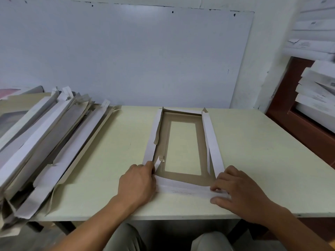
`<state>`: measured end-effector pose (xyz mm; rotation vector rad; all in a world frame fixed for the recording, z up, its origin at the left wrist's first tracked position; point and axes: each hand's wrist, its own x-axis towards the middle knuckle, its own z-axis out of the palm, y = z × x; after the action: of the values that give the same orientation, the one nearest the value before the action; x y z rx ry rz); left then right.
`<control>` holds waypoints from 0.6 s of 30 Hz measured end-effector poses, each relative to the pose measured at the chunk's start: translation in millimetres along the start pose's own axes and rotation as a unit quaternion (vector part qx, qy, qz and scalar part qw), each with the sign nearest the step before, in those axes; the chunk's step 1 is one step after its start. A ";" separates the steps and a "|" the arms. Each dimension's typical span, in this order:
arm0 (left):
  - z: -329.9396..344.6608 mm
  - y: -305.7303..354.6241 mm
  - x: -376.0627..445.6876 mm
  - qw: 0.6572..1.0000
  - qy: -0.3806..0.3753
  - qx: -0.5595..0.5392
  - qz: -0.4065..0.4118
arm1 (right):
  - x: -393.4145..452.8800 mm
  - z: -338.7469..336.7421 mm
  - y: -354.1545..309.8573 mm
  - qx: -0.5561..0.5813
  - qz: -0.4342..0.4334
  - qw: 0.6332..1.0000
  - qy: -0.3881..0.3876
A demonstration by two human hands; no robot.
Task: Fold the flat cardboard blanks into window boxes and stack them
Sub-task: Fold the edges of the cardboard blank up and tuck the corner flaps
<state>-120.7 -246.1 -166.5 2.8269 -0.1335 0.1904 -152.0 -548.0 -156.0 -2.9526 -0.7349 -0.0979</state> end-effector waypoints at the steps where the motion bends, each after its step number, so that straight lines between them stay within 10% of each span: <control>1: 1.6 0.3 -0.6 1.000 0.002 0.010 0.002 | 1.0 1.6 -1.5 -0.010 -0.001 1.000 -0.004; 9: 2.0 0.9 -14.9 0.987 0.059 0.088 0.124 | 6.1 9.4 -14.9 0.033 0.025 0.999 0.004; 18: 9.1 -0.2 -14.6 0.961 -0.055 -0.016 0.271 | 9.6 3.1 -19.4 0.185 -0.025 0.981 -0.047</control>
<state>-134.0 -247.6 -177.2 2.6997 -0.9278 0.1456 -152.5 -526.2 -156.7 -2.5991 -0.7466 0.1594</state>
